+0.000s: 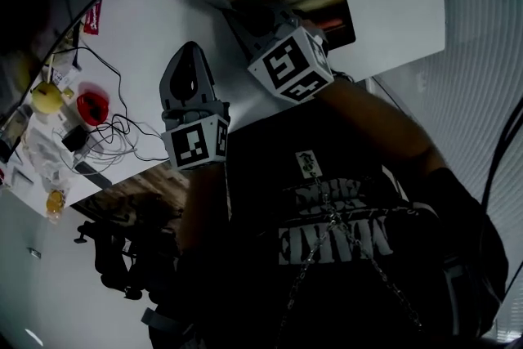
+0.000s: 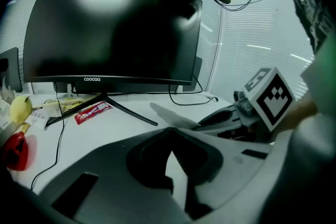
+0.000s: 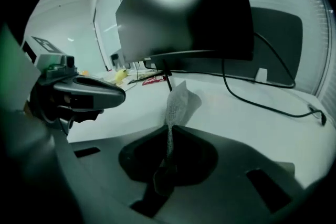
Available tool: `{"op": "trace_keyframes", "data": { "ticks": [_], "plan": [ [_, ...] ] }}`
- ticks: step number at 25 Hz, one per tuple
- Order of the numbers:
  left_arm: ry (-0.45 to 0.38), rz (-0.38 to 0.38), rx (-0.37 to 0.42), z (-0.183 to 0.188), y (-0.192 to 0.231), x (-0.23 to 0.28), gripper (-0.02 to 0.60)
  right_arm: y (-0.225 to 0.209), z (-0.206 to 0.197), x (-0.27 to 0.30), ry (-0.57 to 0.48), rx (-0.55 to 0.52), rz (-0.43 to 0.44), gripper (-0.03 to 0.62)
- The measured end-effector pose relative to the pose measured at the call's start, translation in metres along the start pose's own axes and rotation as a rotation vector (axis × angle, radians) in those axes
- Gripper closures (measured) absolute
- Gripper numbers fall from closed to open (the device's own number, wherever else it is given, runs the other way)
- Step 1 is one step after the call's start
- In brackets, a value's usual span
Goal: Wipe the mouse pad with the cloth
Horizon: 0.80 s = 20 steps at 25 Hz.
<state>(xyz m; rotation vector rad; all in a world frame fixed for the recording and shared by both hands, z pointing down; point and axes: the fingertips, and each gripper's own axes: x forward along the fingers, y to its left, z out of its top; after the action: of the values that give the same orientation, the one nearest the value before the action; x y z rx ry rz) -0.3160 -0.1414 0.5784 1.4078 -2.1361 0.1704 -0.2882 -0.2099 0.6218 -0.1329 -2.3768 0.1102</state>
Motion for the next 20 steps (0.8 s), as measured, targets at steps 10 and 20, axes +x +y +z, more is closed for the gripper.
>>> {"op": "trace_keyframes", "data": {
  "ticks": [10, 20],
  "plan": [
    [0.000, -0.022, -0.020, -0.013, 0.003, -0.001, 0.577, -0.141, -0.101, -0.091, 0.124, 0.218, -0.306, 0.579],
    [-0.016, -0.015, -0.003, -0.004, -0.015, -0.005, 0.577, -0.081, -0.049, -0.089, -0.008, 0.182, -0.175, 0.579]
  ]
}}
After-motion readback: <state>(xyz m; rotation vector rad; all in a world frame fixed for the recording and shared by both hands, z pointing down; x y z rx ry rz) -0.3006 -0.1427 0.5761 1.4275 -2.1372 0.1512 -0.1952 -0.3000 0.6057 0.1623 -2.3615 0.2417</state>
